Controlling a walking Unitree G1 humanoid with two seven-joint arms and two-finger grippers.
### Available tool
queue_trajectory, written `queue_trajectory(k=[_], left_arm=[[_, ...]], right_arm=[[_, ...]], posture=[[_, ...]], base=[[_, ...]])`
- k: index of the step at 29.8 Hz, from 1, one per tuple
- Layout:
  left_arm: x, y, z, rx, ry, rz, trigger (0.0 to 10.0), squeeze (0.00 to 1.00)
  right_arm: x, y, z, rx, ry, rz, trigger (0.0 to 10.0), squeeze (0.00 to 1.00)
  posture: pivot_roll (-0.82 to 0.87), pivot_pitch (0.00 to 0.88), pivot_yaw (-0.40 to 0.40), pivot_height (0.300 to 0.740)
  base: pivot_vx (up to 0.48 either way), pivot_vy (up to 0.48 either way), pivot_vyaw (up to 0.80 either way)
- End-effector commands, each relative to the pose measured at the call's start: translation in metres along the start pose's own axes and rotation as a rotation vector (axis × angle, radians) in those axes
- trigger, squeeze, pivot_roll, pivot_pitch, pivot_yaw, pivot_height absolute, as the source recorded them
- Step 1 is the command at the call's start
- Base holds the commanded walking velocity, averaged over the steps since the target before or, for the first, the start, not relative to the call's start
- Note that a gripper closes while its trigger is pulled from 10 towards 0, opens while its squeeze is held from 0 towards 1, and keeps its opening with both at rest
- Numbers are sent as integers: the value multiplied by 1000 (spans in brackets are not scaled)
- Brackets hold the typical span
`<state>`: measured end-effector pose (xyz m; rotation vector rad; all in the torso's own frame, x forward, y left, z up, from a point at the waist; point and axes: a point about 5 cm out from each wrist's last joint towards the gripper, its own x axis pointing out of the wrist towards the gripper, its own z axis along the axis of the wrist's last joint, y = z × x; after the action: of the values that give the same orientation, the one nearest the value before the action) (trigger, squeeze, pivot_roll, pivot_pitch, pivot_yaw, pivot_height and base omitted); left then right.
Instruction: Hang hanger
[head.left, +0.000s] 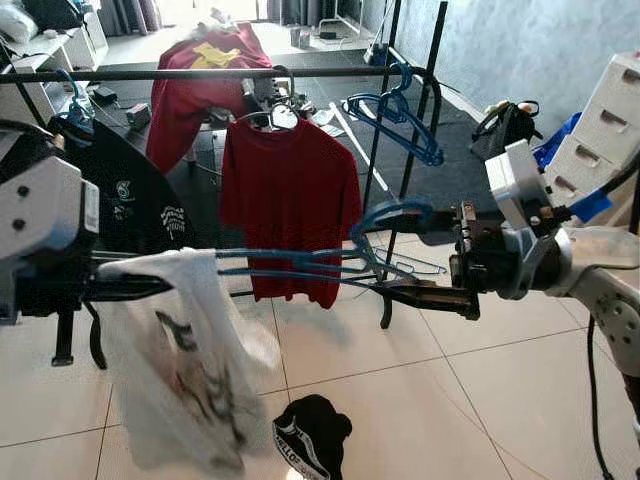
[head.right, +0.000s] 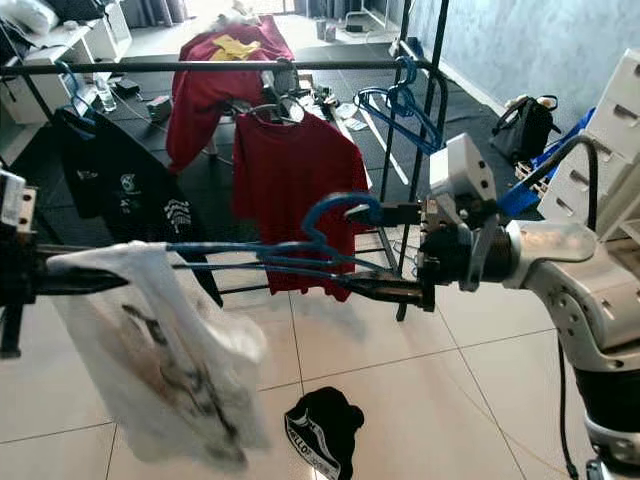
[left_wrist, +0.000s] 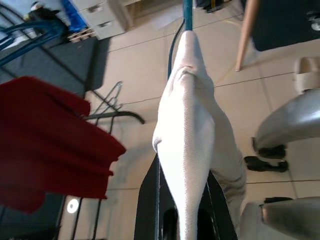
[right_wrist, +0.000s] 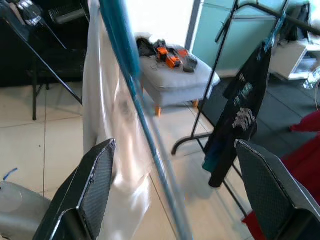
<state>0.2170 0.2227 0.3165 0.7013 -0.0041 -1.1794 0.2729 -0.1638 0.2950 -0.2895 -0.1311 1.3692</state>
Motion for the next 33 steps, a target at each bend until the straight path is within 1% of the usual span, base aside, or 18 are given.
queue_trajectory(k=[1, 3, 4, 5, 6, 9, 10, 12, 13, 14, 16, 18, 20, 22, 26, 33], left_arm=[[5, -4, 7, 13, -21, -69, 10000, 0], [5, -4, 7, 12, -23, -78, 10000, 0], [10, -5, 10, 18, -35, -106, 10000, 0], [10, -5, 10, 18, -35, -106, 10000, 0], [13, -7, 12, 20, -51, -121, 10000, 0], [13, -7, 13, 19, -56, -124, 10000, 0], [15, -7, 17, 34, -74, -131, 10000, 0], [16, -8, 20, 46, -88, -137, 10000, 0], [18, -8, 24, 58, -108, -146, 10000, 0], [19, -7, 29, 73, -126, -151, 10000, 0], [19, -7, 29, 73, -126, -151, 10000, 0], [21, -4, 30, 102, -125, -127, 10000, 0], [21, -4, 30, 102, -125, -127, 10000, 0], [21, 0, 30, 114, -121, -102, 10000, 0], [22, 1, 29, 116, -119, -90, 10000, 0], [23, 4, 30, 118, -122, -59, 10000, 0]], right_arm=[[8, 2, 6, -22, -16, 54, 10000, 0], [8, 2, 6, -27, -15, 57, 10000, 0], [11, 0, 10, -42, -33, 72, 10000, 0], [11, 0, 10, -42, -33, 72, 10000, 0], [13, 0, 12, -48, -43, 84, 10000, 0], [14, 0, 12, -48, -44, 86, 10000, 0], [18, 2, 8, -29, -44, 111, 5098, 0], [21, 5, 5, -15, -44, 129, 5098, 0], [24, 6, 2, -1, -46, 143, 2000, 0], [26, 7, 0, 15, -49, 162, 0, 0], [26, 7, 0, 15, -49, 162, 0, 0], [27, 8, 0, 32, -58, 196, 0, 0], [27, 8, 0, 32, -58, 196, 0, 0], [27, 8, -1, 43, -57, 210, 0, 0], [26, 6, -2, 45, -54, 203, 0, 0], [23, -1, 3, 37, -91, 164, 0, 0]], posture=[[-33, 39, 3, 740], [-33, 39, 3, 740], [-34, 42, 4, 740], [-34, 42, 4, 740], [-33, 42, 3, 740], [-33, 42, 3, 740], [-25, 42, -7, 740], [-25, 42, -7, 740], [-22, 45, -11, 740], [-19, 47, -15, 740], [-19, 47, -15, 740], [-18, 50, -18, 740], [-18, 50, -18, 740], [-14, 51, -27, 740], [-12, 53, -29, 740], [-1, 65, -32, 740]], base=[[0, 0, 0], [0, 0, 0], [0, 0, 0], [0, 0, 0], [0, 0, 0], [0, 0, 0], [0, 0, 0], [0, 0, 0], [0, 0, 0], [0, 0, 0], [0, 0, 0], [0, 0, 0], [0, 0, 0], [0, 0, 0], [0, 0, 0], [0, 0, 0]])
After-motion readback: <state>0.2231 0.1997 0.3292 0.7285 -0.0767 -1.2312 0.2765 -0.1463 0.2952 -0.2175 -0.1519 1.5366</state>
